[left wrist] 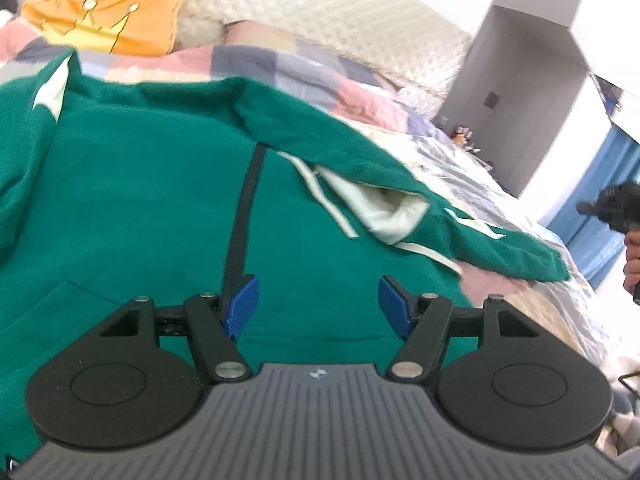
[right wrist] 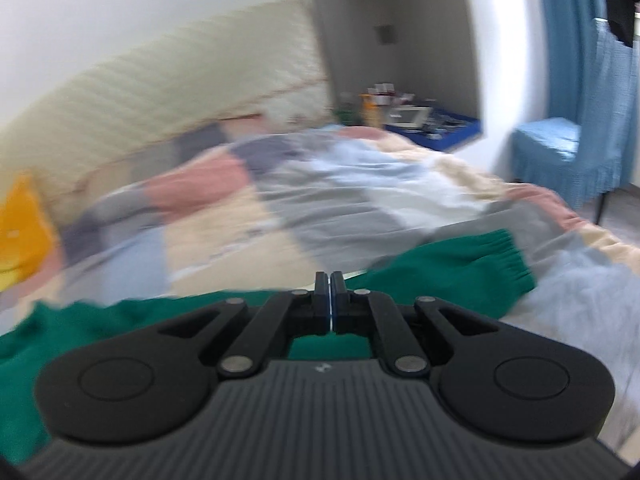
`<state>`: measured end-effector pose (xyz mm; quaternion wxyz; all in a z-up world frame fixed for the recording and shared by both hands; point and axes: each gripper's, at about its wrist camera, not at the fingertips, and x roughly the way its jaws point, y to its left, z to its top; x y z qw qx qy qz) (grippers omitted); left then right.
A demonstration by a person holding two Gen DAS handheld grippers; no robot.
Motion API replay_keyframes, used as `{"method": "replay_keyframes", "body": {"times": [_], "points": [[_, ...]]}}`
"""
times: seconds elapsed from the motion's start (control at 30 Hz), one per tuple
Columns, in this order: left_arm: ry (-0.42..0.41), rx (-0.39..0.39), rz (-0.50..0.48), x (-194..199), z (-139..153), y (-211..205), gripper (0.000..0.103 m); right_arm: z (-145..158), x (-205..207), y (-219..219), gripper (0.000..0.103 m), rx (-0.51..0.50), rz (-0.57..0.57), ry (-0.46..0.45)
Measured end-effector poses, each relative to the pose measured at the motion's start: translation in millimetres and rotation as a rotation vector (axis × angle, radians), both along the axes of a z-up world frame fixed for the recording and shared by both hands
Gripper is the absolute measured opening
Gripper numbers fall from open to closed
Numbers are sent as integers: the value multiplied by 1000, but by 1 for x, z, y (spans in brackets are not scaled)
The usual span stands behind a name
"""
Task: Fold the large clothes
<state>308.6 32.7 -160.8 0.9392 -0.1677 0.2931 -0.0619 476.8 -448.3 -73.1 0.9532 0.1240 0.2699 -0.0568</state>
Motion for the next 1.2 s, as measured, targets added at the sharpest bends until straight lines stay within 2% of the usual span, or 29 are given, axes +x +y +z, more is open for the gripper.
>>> {"method": "replay_keyframes", "body": {"times": [0.2,0.4,0.57,0.67,0.73,0.97,1.2], "points": [[-52,7,-80,-43,22,-22,71,21,-74,70,4,81,145,-15],[-67,33,-140,-81,34,-43,71,10,-139,123,5,192,238,14],[-45,45,-212,-102,33,-64,71,-11,-180,137,5,299,250,22],[-26,75,-266,-107,25,-83,71,-13,-194,131,5,309,231,8],[-16,119,-306,-108,19,-97,71,-16,-194,123,6,288,206,2],[-8,291,-403,-101,-4,-135,71,-32,-190,100,6,335,151,22],[6,552,-440,-92,-34,-164,71,-45,-184,98,6,364,164,60]]}}
